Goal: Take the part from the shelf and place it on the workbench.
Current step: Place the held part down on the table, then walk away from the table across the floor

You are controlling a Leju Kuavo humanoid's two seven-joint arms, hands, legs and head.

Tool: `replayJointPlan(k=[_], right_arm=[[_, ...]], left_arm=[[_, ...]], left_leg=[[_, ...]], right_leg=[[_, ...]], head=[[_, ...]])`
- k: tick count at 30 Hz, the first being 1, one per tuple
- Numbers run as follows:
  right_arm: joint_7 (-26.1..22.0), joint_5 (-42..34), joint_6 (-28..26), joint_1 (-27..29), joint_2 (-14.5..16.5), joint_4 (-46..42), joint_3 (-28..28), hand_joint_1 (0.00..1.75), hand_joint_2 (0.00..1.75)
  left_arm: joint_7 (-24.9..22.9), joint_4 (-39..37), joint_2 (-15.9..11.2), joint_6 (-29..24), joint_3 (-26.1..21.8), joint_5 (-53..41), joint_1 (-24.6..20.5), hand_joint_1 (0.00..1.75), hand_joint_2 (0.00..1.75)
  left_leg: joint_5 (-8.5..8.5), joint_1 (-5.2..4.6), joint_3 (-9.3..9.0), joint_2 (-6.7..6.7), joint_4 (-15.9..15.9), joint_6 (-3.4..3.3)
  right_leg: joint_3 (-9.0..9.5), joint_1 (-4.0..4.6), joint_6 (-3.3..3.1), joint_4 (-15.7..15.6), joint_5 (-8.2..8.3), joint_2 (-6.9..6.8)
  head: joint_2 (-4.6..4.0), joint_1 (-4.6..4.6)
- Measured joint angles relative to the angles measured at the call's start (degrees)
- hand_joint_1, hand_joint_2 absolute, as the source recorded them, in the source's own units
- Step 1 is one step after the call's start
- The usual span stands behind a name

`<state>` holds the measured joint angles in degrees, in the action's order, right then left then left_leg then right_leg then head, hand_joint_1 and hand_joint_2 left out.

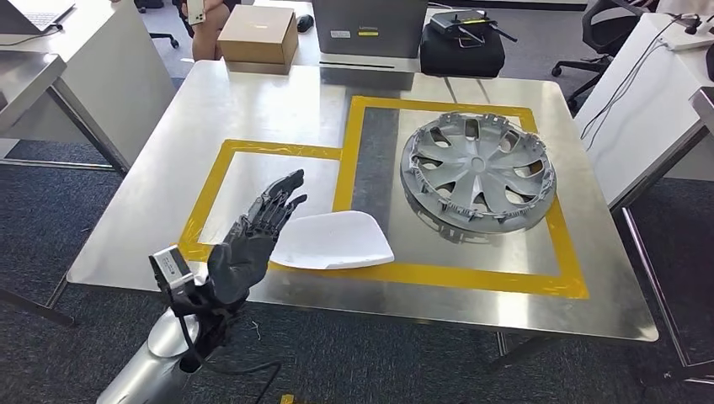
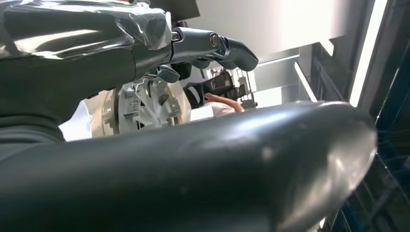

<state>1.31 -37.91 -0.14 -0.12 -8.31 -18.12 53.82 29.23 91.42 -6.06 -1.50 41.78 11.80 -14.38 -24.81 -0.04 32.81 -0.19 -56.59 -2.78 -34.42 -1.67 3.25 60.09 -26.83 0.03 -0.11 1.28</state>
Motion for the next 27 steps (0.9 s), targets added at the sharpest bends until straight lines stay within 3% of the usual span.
replayJointPlan(k=[1,5,7,9,11,12,15,17,20,22,24,25,26,27], right_arm=[[0.0,0.0,0.0,-0.1,-0.1,0.0,0.2,0.00,0.00],[0.0,-0.1,0.1,-0.4,-0.2,0.0,1.0,0.00,0.00],[0.0,-0.1,0.1,-0.7,-0.2,0.0,1.4,0.00,0.00],[0.0,-0.2,0.1,-1.0,-0.2,0.0,1.8,0.00,0.00],[0.0,-0.4,0.2,-1.2,-0.2,0.0,2.1,0.00,0.00],[0.0,-0.6,0.2,-1.2,-0.2,0.0,2.2,0.00,0.00],[-0.1,-1.2,0.4,-1.2,-0.1,0.0,2.4,0.00,0.00],[-0.3,-1.8,0.4,-1.2,0.1,0.0,2.5,0.00,0.00],[-0.9,-2.5,0.4,-0.8,0.2,0.1,2.5,0.00,0.00],[-1.1,-2.8,0.4,-0.4,0.2,0.1,2.5,0.00,0.00],[-1.3,-3.2,0.4,-0.3,0.2,0.1,2.5,0.00,0.00],[-1.4,-3.5,0.4,-0.2,0.1,0.1,2.5,0.00,0.00],[-1.6,-3.7,0.3,-0.1,0.1,0.1,2.5,0.00,0.00],[-1.8,-4.0,0.3,-0.1,0.0,0.1,2.5,0.00,0.00]], left_arm=[[0.5,0.7,-0.6,0.4,-0.2,0.5,0.5,0.00,0.00],[2.7,2.6,-2.9,2.5,-1.1,2.9,2.5,0.00,0.00],[3.8,3.2,-4.0,3.1,-1.7,3.6,3.8,0.00,0.00],[4.6,3.3,-5.2,3.2,-2.1,3.8,5.2,0.00,0.00],[4.8,3.2,-6.1,3.1,-2.6,3.8,6.9,0.00,0.00],[4.9,3.1,-6.4,3.1,-2.8,3.8,7.6,0.00,0.00],[4.9,2.8,-7.0,2.8,-3.4,3.6,9.2,0.00,0.00],[4.5,2.5,-7.2,2.8,-3.9,3.2,10.0,0.00,0.00],[4.0,1.6,-7.5,3.2,-4.6,2.6,11.4,0.00,0.00],[3.9,0.9,-7.6,3.5,-4.9,2.5,12.0,0.00,0.00],[3.5,0.2,-7.6,3.6,-5.1,2.2,12.5,0.00,0.00],[3.1,-0.3,-7.5,3.6,-5.2,1.9,12.7,0.00,0.00],[2.7,-0.9,-7.5,3.6,-5.4,1.7,13.0,0.00,0.00],[2.4,-1.6,-7.4,3.5,-5.6,1.5,13.2,0.00,0.00]], left_leg=[[-0.12,-0.12,0.17,-0.04,-0.4,0.30],[-0.76,0.05,0.65,-0.05,-1.4,1.26],[-4.05,0.29,2.10,-0.01,-5.2,1.93],[-8.68,0.51,4.91,0.01,-12.8,2.45],[-10.60,0.66,5.93,0.02,-17.1,2.56],[-9.97,0.68,4.72,0.02,-15.9,2.41],[-6.22,0.40,-2.83,0.03,-4.0,1.37],[-5.25,-0.08,-4.74,0.04,-0.2,0.77],[-3.60,-0.37,-4.07,0.18,0.3,-0.11],[-1.84,-0.17,-3.12,0.33,1.1,-0.85],[-0.48,-0.21,-1.60,0.41,1.2,-1.26],[0.13,-0.30,-0.82,0.44,1.2,-1.26],[0.74,-0.36,-0.04,0.47,1.1,-1.23],[1.33,-0.38,0.75,0.48,0.9,-1.13]], right_leg=[[1.03,0.03,-0.24,-1.9,0.64,0.03],[1.12,0.06,-1.62,-2.3,1.37,0.16],[0.74,-0.19,-2.42,-2.5,1.84,0.15],[0.00,-0.05,-3.02,-2.5,2.31,0.12],[-0.83,0.14,-3.24,-2.4,2.89,0.11],[-1.20,0.23,-3.19,-2.4,3.23,0.11],[-1.95,0.48,-2.75,-2.5,4.33,0.09],[-2.04,0.48,-2.13,-2.7,5.04,0.02],[-2.24,0.37,-1.17,-3.1,5.78,0.00],[-3.55,0.42,-1.52,-0.4,2.93,-0.02],[-5.78,0.37,-2.14,6.7,-2.38,-0.04],[-6.53,0.34,-2.03,10.4,-4.21,-0.04],[-6.53,0.31,-1.63,12.8,-5.02,-0.05],[-5.42,0.29,-1.03,13.1,-4.78,-0.05]], head=[[0.00,0.02],[0.00,0.07],[0.00,0.11],[0.00,0.15],[0.00,0.15],[0.00,0.15],[0.00,0.09],[0.00,0.05],[0.00,0.01],[0.00,-0.08],[0.00,-0.14],[0.00,-0.13],[0.00,-0.12],[0.00,-0.13]])
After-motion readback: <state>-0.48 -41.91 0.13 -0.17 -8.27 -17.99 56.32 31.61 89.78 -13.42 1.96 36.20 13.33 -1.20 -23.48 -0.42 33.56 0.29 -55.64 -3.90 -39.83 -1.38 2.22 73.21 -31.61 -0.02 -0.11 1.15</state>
